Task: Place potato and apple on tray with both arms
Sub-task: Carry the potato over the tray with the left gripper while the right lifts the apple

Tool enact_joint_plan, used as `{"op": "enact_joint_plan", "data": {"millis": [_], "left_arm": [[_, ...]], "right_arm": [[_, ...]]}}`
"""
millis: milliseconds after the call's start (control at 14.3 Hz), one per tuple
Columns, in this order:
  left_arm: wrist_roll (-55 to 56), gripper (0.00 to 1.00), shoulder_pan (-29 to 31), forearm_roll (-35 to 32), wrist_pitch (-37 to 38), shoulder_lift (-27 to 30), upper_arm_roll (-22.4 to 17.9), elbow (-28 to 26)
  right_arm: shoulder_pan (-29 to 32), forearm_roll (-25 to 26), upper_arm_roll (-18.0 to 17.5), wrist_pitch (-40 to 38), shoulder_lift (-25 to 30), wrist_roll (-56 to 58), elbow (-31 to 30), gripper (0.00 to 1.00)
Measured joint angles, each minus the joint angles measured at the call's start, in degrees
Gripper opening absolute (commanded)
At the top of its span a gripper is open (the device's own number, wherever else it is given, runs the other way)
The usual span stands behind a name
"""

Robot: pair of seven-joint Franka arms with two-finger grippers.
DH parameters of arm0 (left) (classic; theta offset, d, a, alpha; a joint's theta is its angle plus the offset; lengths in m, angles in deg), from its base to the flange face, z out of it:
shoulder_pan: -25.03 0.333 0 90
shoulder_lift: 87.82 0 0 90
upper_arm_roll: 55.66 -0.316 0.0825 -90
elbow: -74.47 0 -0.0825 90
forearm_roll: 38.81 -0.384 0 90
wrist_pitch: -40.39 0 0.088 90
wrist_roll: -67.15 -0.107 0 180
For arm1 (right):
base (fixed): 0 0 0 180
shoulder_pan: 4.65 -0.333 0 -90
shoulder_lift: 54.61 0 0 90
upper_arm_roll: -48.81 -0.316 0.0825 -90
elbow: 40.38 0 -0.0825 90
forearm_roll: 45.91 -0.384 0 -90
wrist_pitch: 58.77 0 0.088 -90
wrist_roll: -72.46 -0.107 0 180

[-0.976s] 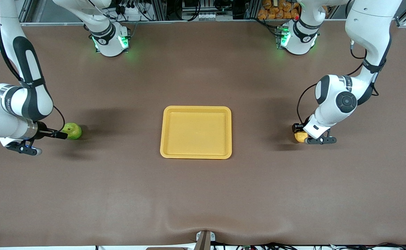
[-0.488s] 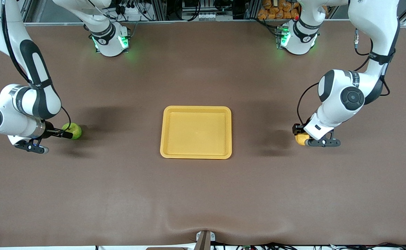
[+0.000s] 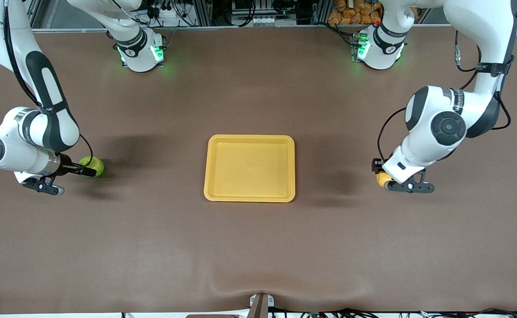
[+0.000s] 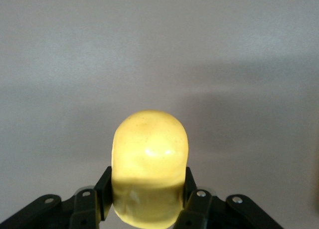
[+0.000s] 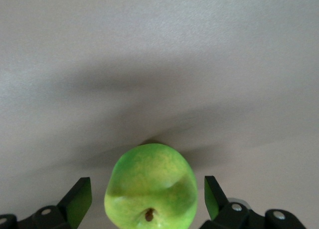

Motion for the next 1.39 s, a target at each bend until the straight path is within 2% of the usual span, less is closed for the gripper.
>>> {"op": "enact_joint_plan", "data": {"millis": [418, 697, 767, 836, 906, 976, 1394], "left_arm": [[15.2, 0.0, -8.2, -0.4, 2.7, -5.3, 0.2, 6.7], [28.7, 0.0, -16.6, -0.5, 5.9, -10.3, 0.2, 13.1], [31.5, 0.0, -18.8, -0.5, 6.8, -11.8, 0.2, 15.0], [33.5, 0.0, -20.8, -0.5, 7.4, -13.1, 0.2, 16.7], [34.8, 0.0, -22.3, -0.5, 7.6, -14.2, 0.2, 18.1], [35.4, 0.0, -23.4, -0.5, 7.8, -14.9, 0.2, 19.1], [37.5, 0.0, -27.4, -0.7, 8.3, -17.0, -0.1, 22.6]], "right_arm": [[-0.1, -0.5, -0.1, 2.5, 0.0, 0.0, -2.6, 1.0], [-0.1, -0.6, -0.1, 8.6, -0.4, 0.0, -6.1, 1.0], [-0.1, -0.6, -0.1, 9.8, -0.8, 0.0, -6.6, 0.69], [-0.1, -0.6, -0.1, 10.4, -1.2, 0.1, -6.7, 0.3], [-0.1, -0.6, -0.1, 10.8, -1.5, 0.1, -6.7, 0.1], [-0.1, -0.6, 0.0, 10.8, -1.4, 0.1, -6.7, 0.0], [-0.1, -0.6, -0.1, 10.9, -1.5, 0.2, -6.7, 0.0]]}}
